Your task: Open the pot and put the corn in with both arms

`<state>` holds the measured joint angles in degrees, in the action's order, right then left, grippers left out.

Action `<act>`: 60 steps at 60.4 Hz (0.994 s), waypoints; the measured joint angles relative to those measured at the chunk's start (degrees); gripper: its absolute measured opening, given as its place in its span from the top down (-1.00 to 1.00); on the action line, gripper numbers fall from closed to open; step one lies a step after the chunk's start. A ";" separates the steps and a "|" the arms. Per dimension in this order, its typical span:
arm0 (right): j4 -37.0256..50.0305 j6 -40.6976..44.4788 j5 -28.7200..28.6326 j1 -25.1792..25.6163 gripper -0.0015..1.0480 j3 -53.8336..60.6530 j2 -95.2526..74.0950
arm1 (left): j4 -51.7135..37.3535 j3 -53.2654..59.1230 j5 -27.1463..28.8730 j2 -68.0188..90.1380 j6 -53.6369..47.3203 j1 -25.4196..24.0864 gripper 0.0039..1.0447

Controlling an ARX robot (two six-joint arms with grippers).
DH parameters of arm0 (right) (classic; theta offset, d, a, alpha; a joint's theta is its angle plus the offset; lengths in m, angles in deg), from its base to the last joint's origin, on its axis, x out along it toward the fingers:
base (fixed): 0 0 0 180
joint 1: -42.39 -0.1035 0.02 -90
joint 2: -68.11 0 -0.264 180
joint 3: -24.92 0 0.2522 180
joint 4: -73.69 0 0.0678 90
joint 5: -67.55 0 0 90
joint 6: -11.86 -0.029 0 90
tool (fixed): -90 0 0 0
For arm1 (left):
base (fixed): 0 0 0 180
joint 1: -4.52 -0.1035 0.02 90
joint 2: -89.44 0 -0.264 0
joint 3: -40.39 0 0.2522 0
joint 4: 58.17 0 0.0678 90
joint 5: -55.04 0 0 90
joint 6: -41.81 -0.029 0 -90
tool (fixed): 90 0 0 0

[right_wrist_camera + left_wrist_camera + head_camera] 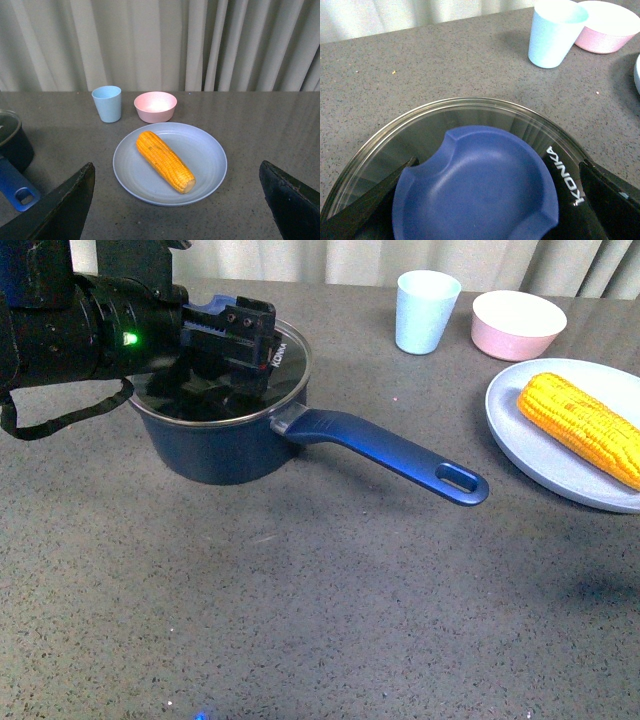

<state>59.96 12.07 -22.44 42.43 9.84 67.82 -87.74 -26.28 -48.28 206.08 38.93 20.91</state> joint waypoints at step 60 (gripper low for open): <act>0.00 0.00 0.00 0.00 -0.83 0.00 0.00 | 5.66 -2.95 5.88 -1.07 1.77 -0.11 -0.11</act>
<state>59.96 12.07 -22.44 42.43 9.84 67.82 -82.08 -29.23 -42.40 205.00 40.70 20.80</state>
